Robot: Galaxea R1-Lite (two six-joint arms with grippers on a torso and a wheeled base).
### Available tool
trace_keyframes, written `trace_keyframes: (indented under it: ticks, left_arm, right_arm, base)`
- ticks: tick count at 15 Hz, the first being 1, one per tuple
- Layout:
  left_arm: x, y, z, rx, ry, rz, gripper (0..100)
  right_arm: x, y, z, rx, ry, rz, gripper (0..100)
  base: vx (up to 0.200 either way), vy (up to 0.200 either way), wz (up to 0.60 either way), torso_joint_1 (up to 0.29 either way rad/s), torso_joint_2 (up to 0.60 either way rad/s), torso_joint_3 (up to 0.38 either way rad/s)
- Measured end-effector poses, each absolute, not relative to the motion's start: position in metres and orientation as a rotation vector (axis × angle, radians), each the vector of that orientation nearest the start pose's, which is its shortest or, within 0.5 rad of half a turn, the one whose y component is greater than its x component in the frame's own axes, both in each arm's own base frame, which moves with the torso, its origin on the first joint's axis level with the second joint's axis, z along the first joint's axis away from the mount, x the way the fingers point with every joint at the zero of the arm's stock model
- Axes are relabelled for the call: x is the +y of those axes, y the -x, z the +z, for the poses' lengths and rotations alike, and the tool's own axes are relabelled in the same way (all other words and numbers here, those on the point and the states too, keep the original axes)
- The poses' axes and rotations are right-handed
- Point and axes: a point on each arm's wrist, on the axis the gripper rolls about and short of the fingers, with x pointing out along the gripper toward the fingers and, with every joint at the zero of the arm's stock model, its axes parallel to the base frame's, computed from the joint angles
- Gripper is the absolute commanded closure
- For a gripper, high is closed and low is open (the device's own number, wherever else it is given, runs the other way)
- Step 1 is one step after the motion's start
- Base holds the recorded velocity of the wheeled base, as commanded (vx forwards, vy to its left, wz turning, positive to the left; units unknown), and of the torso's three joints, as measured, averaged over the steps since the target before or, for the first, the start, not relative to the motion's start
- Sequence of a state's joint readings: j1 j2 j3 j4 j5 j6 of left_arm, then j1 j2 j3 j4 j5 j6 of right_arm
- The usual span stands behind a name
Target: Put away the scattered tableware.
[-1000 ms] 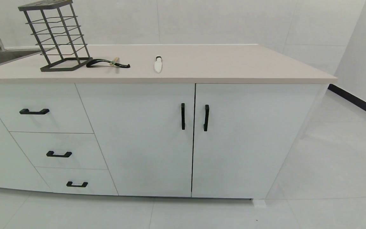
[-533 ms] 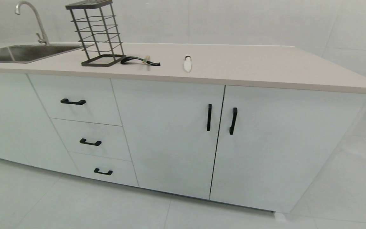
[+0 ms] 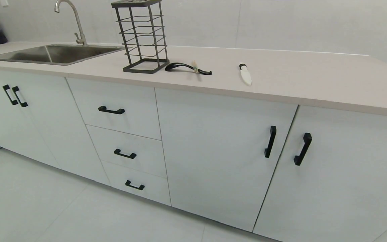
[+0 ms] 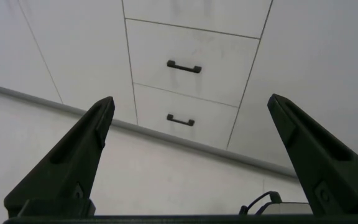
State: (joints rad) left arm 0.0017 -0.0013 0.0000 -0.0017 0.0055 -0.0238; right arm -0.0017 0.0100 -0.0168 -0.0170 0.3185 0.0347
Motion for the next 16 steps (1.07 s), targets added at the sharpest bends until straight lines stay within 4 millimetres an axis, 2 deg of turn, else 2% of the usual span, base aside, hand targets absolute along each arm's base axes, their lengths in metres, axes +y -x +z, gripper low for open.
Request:
trace_keyframes:
  ticks: [3,16]
  left_arm:
    - [0.0001,0.0229,0.0756,-0.003,0.024,0.007,0]
    - [0.0001,0.0229,0.0756,-0.003,0.025,0.007,0]
  right_arm:
    - [0.0071,0.0245,0.0823,-0.02,-0.03,0.317,100]
    - [0.0071,0.0243,0.0822,-0.017,-0.036,0.316,100]
  base:
    - [0.2,0.0,0.0,0.001,0.0,0.001]
    - [0.0,0.2,0.0,0.003,0.0,0.002]
